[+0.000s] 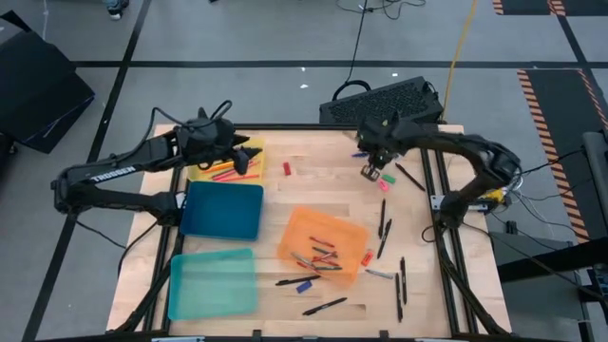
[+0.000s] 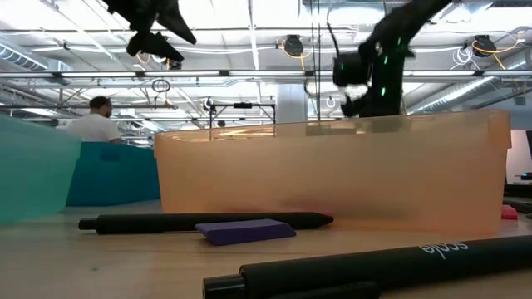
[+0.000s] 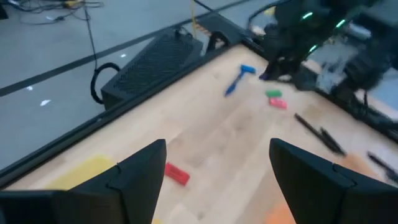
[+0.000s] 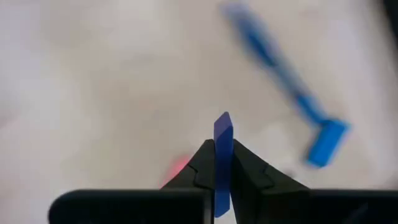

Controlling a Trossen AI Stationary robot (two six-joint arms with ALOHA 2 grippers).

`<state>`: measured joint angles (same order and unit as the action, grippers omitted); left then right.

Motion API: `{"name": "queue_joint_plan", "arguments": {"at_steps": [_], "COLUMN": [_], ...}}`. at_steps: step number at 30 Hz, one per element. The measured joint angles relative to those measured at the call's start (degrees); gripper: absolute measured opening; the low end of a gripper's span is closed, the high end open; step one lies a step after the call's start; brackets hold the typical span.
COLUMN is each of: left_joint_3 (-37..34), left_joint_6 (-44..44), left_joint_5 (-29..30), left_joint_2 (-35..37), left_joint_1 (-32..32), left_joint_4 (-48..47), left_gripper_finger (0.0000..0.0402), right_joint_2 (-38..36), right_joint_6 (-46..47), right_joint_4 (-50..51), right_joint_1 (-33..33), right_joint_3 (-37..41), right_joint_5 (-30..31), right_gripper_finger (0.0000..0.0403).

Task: Sort crayons/erasers/pens/pencils in bins
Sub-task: Put the purple eraser into the blue bin

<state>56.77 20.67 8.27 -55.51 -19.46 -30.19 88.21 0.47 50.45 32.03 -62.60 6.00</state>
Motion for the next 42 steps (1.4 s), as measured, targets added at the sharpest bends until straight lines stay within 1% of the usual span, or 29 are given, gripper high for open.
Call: {"name": "queue_joint_plan", "arguments": {"at_steps": [1,4,7,9,12,15,17,21,25,28,30,37,39,42], "left_joint_3": [0.0,0.0,-0.01,-0.01,-0.02,-0.02,-0.02,-0.02,-0.02,-0.02,-0.04,-0.04,-0.04,-0.04], "left_joint_6": [-0.48,-2.66,-4.55,-5.48,-5.21,-3.78,-2.82,-1.8,-0.62,0.43,0.5,0.5,0.5,0.53], "left_joint_5": [-0.44,-2.4,-4.83,-7.14,-10.14,-10.79,-10.8,-10.41,-7.78,-6.13,-5.37,-5.16,-4.89,-4.11], "left_joint_2": [0.57,1.82,2.19,2.31,2.32,2.28,2.3,2.28,2.28,2.28,2.28,2.28,2.28,2.28], "left_joint_1": [0.78,3.58,6.99,9.17,12.39,15.75,17.77,21.7,24.65,25.71,26.1,26.13,26.13,26.13], "left_joint_4": [-0.65,-2.47,-2.65,-2.72,-2.69,-2.72,-2.72,-2.75,-4.0,-5.13,-5.21,-6.48,-7.43,-7.9], "left_gripper_finger": [0.0285,0.0285,0.0285,0.0285,0.0285,0.0285,0.0285,0.0285,0.0285,0.0285,0.0285,0.0285,0.0285,0.0285], "right_joint_2": [-1.72,-5.09,-5.4,-4.08,-0.99,3.62,7.12,13.87,18.46,19.01,18.87,18.82,18.82,19.61], "right_joint_6": [1.17,5.16,7.87,8.82,11.46,13.69,13.94,14.46,14.01,15.26,14.36,9.53,9.01,9.33], "right_joint_4": [0.92,-0.72,-2.39,-7.52,-14.36,-19.17,-19.99,-20.02,-20.23,-20.31,-21.01,-20.59,-20.65,-21.0], "right_joint_1": [-3.08,-12.82,-23.21,-29.99,-37.56,-42.88,-45.44,-48.42,-49.78,-49.83,-49.34,-48.11,-48.17,-47.92], "right_joint_3": [-0.55,-4.15,-8.44,-11.29,-13.71,-13.81,-13.8,-13.76,-13.71,-13.71,-13.73,-13.73,-13.73,-13.8], "right_joint_5": [-0.97,-3.58,-4.85,-4.81,-4.93,-4.81,-4.46,-4.66,-4.5,-4.6,-4.35,-6.29,-6.12,-7.29], "right_gripper_finger": [0.0014,0.0014,0.0014,0.0014,0.0014,0.0014,0.0014,0.0025,0.0058,0.008,0.0085,0.0062,0.0065,0.008]}}
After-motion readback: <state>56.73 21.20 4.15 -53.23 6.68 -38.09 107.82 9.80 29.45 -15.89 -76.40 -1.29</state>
